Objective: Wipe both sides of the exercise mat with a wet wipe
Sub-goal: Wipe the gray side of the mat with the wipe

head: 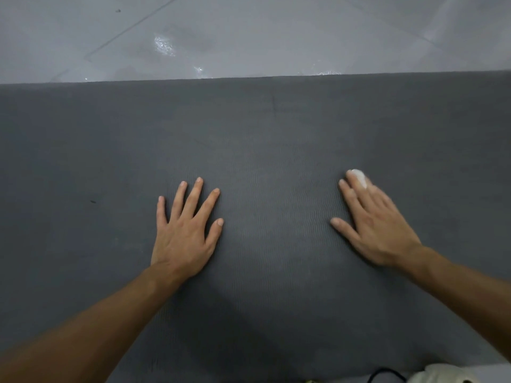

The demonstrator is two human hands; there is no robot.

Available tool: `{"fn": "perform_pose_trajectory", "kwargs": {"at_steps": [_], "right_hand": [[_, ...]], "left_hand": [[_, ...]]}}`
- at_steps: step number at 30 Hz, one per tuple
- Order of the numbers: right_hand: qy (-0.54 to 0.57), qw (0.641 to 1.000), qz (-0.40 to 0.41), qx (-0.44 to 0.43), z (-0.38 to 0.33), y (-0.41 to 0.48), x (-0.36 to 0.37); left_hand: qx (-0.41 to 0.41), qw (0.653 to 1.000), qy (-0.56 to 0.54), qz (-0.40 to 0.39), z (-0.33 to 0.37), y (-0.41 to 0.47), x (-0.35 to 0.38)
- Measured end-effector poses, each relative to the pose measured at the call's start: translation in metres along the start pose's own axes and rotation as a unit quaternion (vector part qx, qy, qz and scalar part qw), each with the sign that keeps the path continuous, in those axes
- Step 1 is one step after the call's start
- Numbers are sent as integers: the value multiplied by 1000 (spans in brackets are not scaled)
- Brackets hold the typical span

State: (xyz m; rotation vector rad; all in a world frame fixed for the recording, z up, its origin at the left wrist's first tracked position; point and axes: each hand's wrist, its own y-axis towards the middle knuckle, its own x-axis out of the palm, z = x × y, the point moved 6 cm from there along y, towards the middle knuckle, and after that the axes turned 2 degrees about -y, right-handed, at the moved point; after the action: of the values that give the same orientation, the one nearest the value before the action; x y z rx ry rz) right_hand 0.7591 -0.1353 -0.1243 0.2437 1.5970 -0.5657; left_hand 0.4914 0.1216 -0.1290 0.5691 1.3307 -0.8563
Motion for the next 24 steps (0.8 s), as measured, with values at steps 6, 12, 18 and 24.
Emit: {"fn": "perform_pose_trajectory", "kwargs": {"at_steps": [6,12,18,24], "right_hand": [[68,995,13,77,10,19,-1],[35,984,-15,-173,-86,-23,-4],[-8,963,-26,-267,-120,-19,-2],[27,999,1,-24,-18,64,-18]], "left_hand": [[-1,1000,4,-1,1,0,0],[0,1000,4,3,0,1,1],[1,1000,7,-1,1,2,1],[4,1000,10,-2,1,1,1]]}}
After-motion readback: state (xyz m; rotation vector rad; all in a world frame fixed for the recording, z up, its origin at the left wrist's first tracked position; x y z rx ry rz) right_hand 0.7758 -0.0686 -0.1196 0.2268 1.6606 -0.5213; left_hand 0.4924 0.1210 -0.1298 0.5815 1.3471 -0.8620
